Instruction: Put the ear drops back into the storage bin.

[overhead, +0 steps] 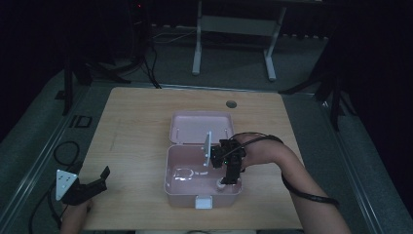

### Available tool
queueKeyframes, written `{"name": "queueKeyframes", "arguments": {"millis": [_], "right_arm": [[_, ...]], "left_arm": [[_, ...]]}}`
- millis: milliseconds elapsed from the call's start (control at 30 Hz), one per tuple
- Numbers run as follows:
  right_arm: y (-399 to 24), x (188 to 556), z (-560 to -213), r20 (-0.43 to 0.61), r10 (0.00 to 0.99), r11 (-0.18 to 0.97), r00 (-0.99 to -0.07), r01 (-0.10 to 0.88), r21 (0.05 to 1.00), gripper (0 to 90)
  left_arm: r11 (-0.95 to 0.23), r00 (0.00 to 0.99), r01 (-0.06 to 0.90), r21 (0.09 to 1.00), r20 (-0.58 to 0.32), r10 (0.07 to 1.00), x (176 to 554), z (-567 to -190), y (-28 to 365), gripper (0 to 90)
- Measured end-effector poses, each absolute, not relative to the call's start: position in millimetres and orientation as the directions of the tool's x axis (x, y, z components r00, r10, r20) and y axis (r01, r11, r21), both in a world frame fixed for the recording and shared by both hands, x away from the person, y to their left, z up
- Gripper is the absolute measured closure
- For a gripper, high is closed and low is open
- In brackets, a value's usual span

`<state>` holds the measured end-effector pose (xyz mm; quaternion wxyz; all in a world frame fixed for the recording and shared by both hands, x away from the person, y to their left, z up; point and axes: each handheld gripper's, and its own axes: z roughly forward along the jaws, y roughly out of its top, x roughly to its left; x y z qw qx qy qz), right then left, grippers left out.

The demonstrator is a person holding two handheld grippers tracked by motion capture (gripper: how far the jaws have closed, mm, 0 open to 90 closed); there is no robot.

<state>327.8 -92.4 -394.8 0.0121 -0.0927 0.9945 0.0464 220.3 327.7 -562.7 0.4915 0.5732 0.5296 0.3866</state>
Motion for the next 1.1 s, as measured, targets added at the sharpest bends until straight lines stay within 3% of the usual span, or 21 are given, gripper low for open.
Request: {"name": "queueKeyframes", "arguments": {"millis": [433,633,1100], "right_arm": [[-120,339,-376,-0.153,-0.084,0.980,-0.985,-0.109,0.165,13.7],[-144,346,-370,-0.183,0.019,0.970,-0.983,-0.026,0.240,13.8],[-195,358,-390,-0.221,0.206,0.911,-0.953,0.104,0.398,13.6]], "left_arm": [[0.044,0.140,0.227,0.973,-0.078,0.987,220,-563,328,0.4],[0.045,0.140,0.226,0.973,-0.078,0.987,220,-563,328,0.4],[0.045,0.140,0.227,0.973,-0.078,0.987,220,-563,328,0.4]]}}
